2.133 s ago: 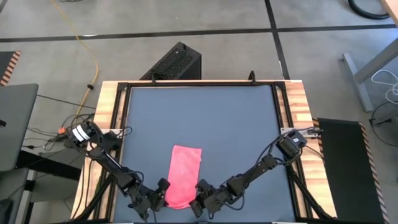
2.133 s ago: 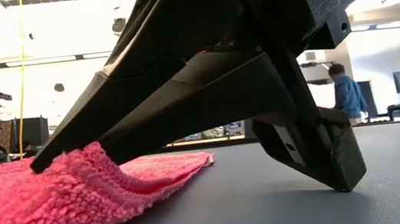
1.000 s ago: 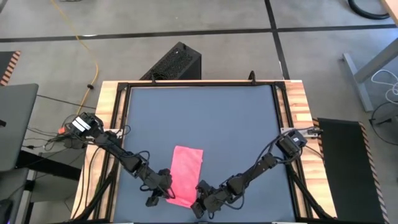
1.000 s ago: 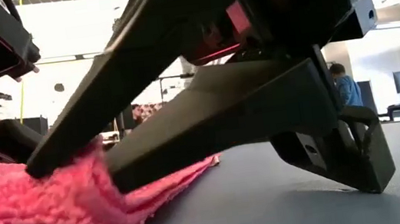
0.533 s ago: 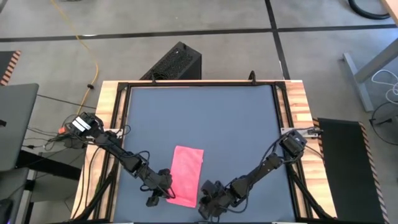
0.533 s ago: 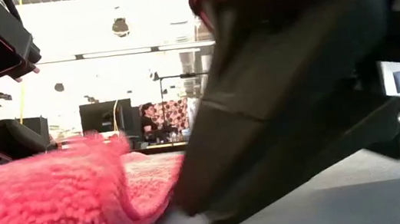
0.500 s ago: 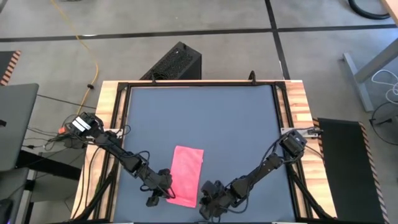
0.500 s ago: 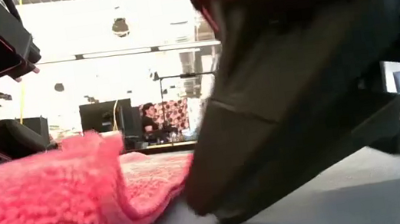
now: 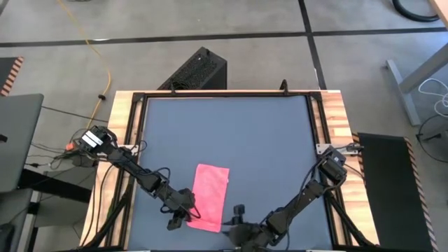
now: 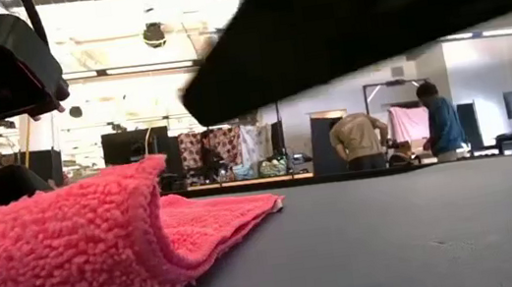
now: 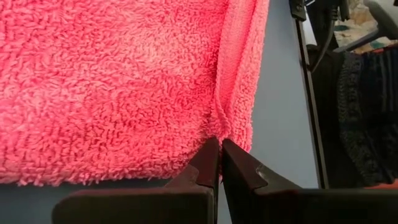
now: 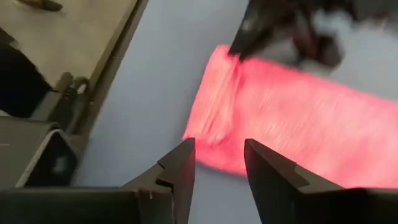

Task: Roll towel
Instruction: Roll the pink microfiber towel

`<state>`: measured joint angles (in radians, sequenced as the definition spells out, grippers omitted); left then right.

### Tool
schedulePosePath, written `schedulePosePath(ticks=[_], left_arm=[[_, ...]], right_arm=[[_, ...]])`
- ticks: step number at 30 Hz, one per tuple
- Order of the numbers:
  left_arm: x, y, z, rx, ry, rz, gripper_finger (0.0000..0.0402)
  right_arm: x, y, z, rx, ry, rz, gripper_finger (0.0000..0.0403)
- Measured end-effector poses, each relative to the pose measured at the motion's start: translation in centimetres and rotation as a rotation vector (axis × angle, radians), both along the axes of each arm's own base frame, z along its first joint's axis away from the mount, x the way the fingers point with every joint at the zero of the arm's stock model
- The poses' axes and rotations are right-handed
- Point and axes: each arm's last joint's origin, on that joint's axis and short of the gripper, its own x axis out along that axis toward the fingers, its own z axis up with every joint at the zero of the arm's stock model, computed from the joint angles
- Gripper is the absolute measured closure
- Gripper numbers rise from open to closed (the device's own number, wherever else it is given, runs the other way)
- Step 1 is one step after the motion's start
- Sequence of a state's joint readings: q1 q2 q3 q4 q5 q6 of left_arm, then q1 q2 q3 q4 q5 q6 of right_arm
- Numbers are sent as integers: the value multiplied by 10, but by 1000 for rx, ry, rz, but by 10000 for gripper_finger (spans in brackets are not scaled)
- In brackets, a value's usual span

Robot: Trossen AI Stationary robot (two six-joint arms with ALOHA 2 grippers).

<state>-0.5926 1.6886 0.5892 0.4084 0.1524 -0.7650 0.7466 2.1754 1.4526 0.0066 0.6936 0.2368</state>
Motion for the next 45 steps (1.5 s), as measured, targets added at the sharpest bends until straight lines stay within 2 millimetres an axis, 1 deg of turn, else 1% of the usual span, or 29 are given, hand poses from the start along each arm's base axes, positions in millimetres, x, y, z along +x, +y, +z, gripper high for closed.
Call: schedulePosePath(ticks=[3, 6, 9, 14, 21, 28, 30, 34, 39, 43, 45], left_arm=[[0, 0, 0, -4, 4, 5, 401], [0, 0, 0, -7, 9, 9, 401], [0, 0, 0, -7, 11, 12, 401], [0, 0, 0, -5, 15, 11, 401], [0, 0, 0, 0, 10, 3, 401], [0, 0, 0, -1, 8, -7, 401], [0, 0, 0, 0, 8, -8, 401], [0, 0, 0, 6, 1, -16, 401], [0, 0, 0, 17, -19, -34, 400], [0, -1, 0, 11, -23, -57, 380], [0, 0, 1, -1, -17, -78, 367]], right_arm=[[7, 0, 7, -90, -57, 63, 230], [13, -1, 10, -115, -85, 114, 227], [20, -6, 3, -102, -65, 148, 227], [26, -10, -3, -74, -57, 148, 227], [27, -10, -17, -46, -25, 150, 227], [31, -16, -25, 1, -13, 93, 227], [31, -17, -28, 39, 3, 68, 231], [31, -21, -37, 122, 39, 28, 260], [32, -22, -38, 159, 39, -1, 324], [35, -26, -39, 262, 58, -50, 376], [37, -28, -39, 334, 76, -77, 386]])
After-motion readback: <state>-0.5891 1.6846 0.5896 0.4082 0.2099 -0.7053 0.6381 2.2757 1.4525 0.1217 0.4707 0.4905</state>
